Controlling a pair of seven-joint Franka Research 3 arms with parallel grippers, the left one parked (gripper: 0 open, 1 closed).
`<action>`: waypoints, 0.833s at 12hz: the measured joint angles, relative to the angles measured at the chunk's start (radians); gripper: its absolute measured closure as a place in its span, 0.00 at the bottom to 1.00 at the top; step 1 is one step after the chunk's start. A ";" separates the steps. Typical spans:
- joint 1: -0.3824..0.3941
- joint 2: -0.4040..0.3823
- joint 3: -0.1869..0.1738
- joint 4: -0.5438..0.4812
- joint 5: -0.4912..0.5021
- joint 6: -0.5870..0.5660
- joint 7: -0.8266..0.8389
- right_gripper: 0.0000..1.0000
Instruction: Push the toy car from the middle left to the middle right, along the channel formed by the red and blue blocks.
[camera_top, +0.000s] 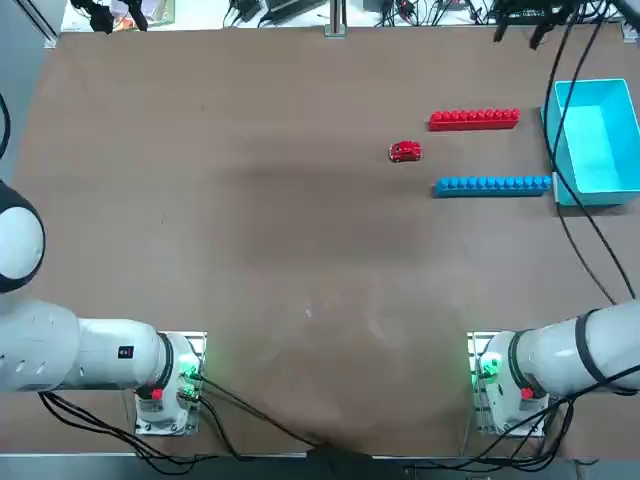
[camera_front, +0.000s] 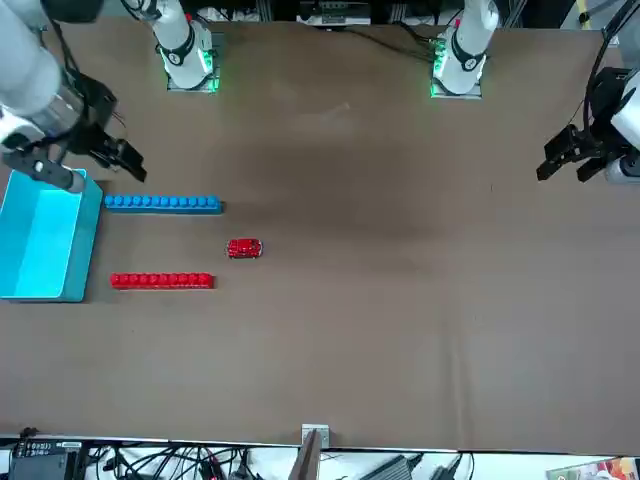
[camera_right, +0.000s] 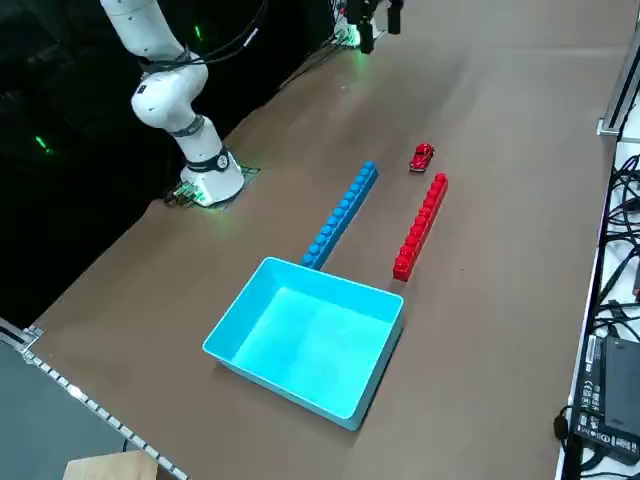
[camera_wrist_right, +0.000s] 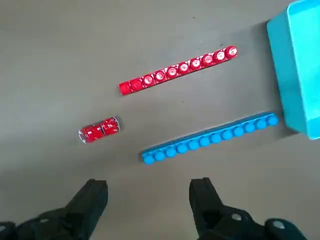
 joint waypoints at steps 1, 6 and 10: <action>0.016 0.010 0.000 -0.013 0.000 0.026 0.060 0.00; 0.108 0.097 0.001 -0.070 0.008 0.182 0.441 0.00; 0.163 0.184 0.001 -0.085 0.013 0.280 0.694 0.01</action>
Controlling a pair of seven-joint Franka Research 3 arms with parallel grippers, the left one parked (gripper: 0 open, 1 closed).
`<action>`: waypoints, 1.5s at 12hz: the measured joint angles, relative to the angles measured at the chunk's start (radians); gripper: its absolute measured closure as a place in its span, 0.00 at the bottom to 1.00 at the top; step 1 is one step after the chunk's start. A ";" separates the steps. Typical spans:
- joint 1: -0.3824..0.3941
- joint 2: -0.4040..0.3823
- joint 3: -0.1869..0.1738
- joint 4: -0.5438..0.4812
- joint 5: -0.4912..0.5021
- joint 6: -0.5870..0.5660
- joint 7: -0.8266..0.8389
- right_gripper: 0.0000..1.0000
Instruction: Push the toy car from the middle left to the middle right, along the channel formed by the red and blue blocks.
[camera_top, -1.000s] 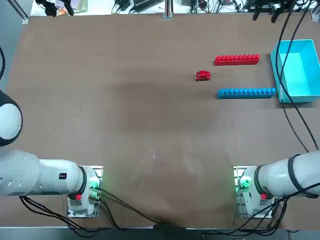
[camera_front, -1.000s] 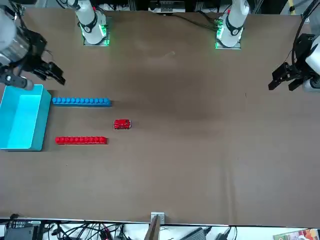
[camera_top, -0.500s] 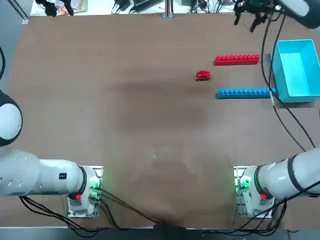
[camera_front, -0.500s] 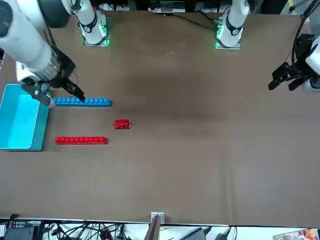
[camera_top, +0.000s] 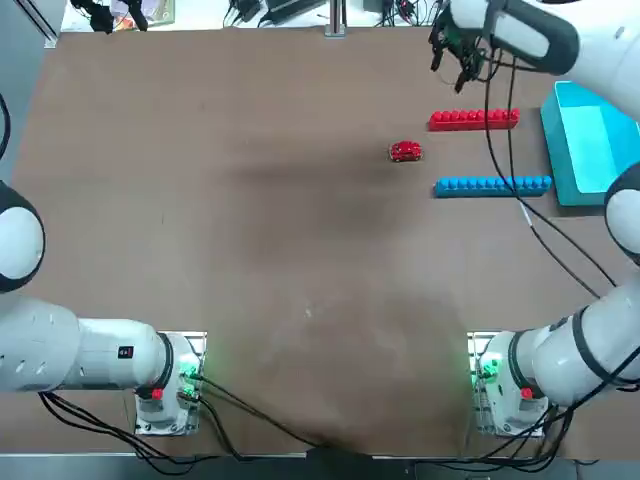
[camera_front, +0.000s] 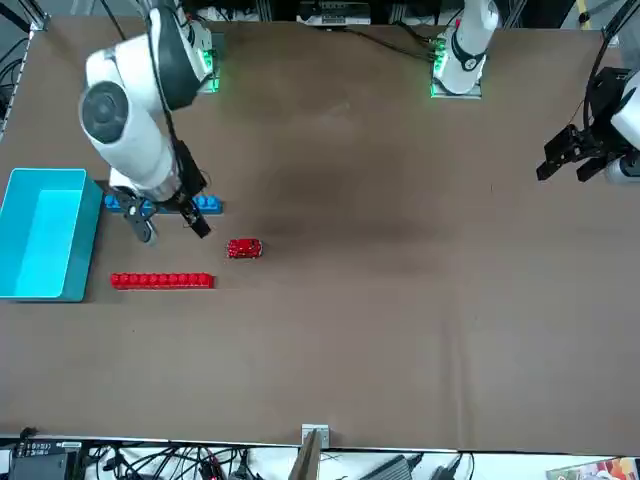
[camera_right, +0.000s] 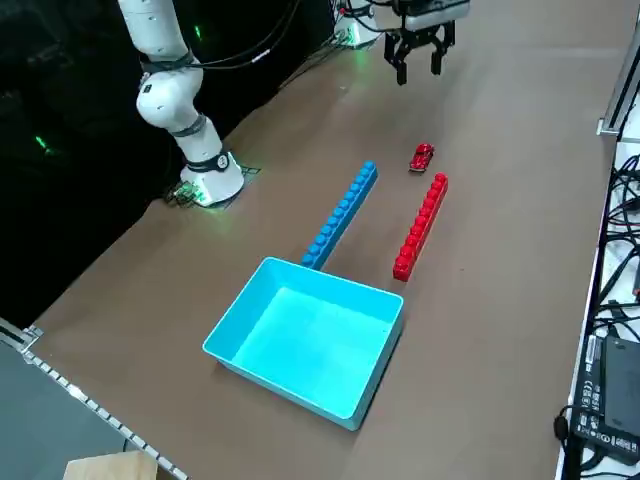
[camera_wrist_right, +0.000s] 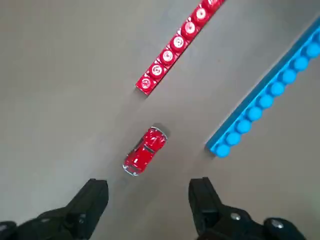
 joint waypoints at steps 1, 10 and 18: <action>0.007 0.014 0.000 -0.010 0.000 0.027 0.059 0.01; 0.011 0.105 -0.003 -0.108 0.043 0.250 0.595 0.29; 0.038 0.134 -0.002 -0.252 0.047 0.465 0.762 0.37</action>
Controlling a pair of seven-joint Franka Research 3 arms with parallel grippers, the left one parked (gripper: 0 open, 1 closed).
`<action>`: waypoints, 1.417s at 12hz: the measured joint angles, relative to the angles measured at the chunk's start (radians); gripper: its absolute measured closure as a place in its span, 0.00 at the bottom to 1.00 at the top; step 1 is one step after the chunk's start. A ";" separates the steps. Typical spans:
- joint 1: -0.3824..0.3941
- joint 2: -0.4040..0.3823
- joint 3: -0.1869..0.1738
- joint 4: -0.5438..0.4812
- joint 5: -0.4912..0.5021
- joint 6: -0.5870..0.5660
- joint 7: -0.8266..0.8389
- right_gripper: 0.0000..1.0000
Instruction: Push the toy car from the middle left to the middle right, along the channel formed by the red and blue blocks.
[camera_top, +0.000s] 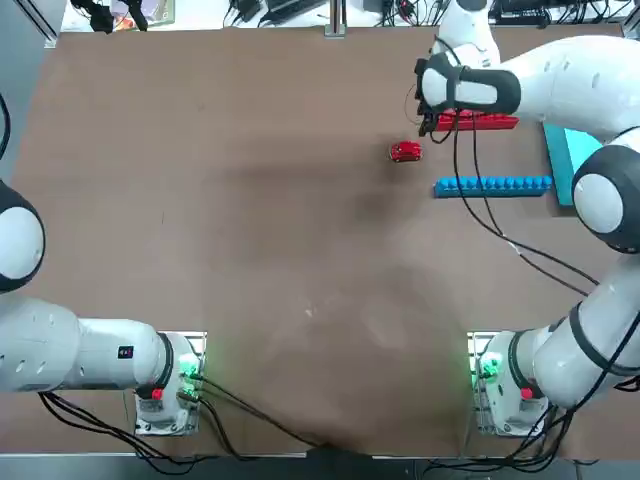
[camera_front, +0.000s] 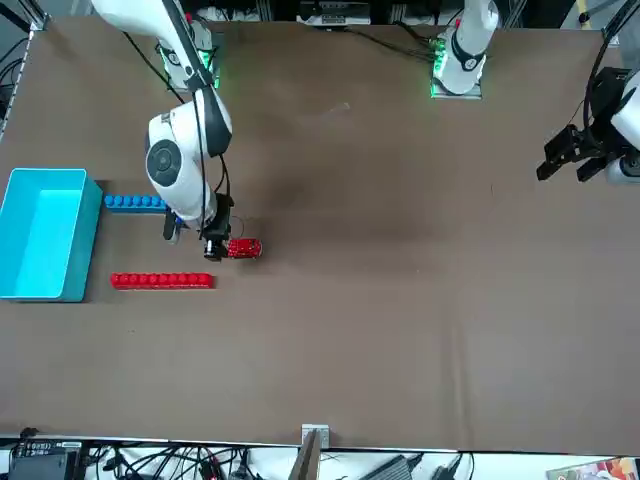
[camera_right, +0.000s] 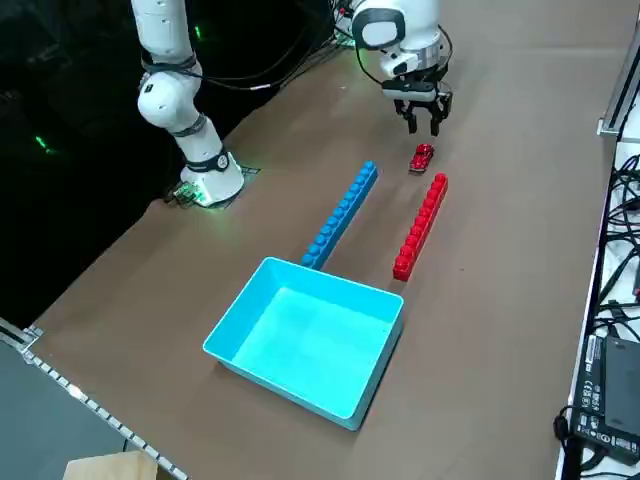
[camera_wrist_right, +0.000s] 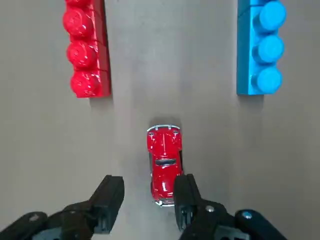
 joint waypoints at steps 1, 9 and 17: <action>0.006 0.000 0.000 -0.019 0.000 0.024 0.004 0.37; 0.017 0.029 0.000 -0.064 0.001 0.114 0.027 0.38; 0.017 0.073 0.000 -0.064 0.001 0.150 0.029 0.42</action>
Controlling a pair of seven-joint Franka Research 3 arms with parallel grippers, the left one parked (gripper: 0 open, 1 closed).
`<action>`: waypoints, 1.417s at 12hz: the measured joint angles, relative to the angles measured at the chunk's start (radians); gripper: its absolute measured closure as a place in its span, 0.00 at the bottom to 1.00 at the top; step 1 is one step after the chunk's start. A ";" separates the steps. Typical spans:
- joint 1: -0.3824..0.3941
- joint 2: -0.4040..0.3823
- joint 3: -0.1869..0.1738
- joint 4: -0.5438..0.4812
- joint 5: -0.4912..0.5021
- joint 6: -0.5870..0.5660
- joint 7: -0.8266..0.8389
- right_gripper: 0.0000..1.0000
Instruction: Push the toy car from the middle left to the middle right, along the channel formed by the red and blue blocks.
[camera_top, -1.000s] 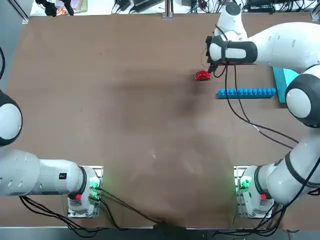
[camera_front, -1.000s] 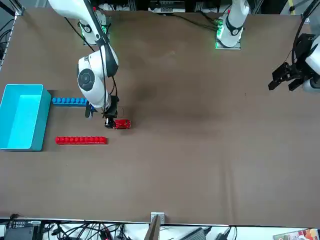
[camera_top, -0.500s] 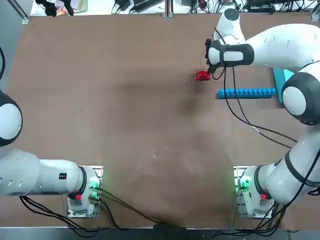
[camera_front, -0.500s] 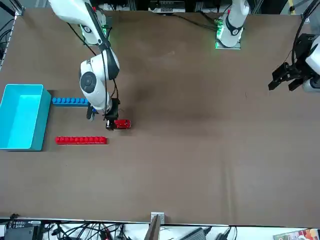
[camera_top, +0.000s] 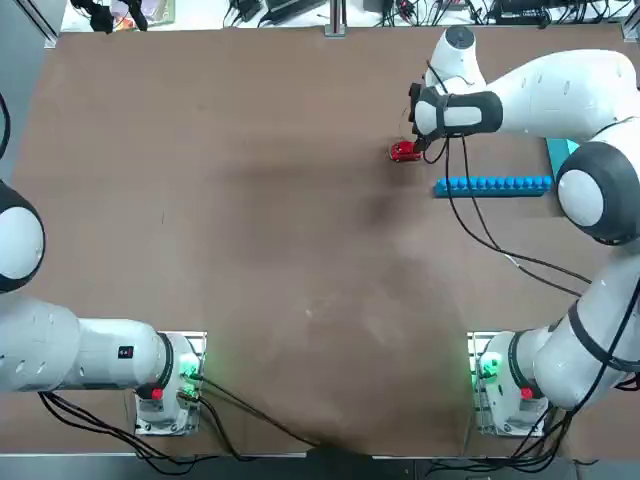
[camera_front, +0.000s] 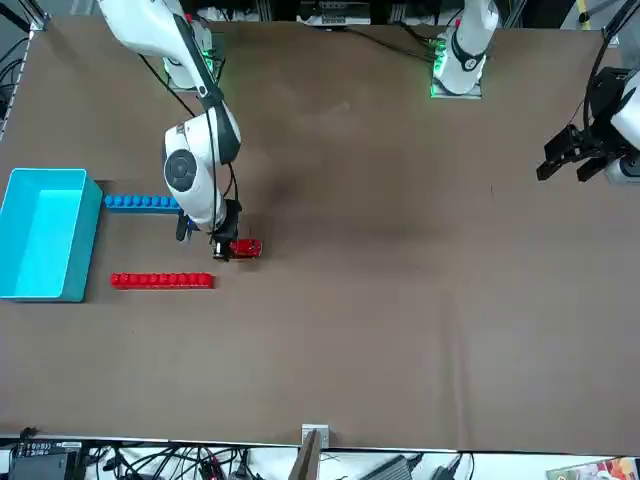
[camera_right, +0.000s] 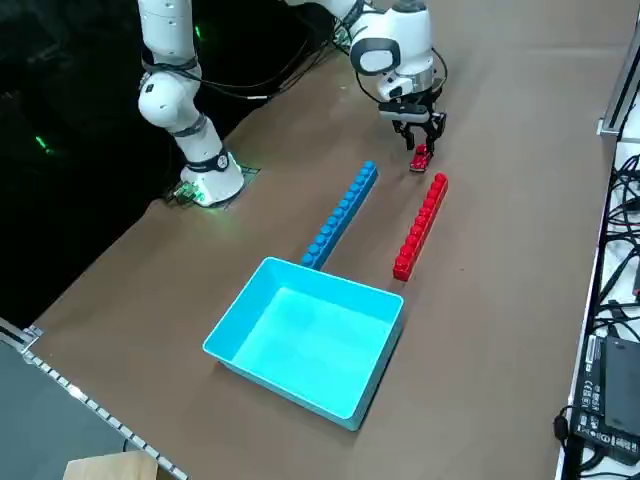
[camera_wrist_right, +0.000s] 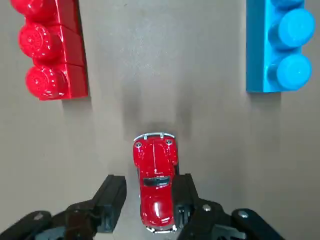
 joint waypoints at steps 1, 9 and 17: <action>0.000 0.004 0.000 0.000 0.000 0.005 0.000 0.41; 0.006 0.038 0.000 0.000 0.000 0.035 0.000 0.42; 0.014 0.046 0.000 0.000 0.000 0.036 0.021 0.45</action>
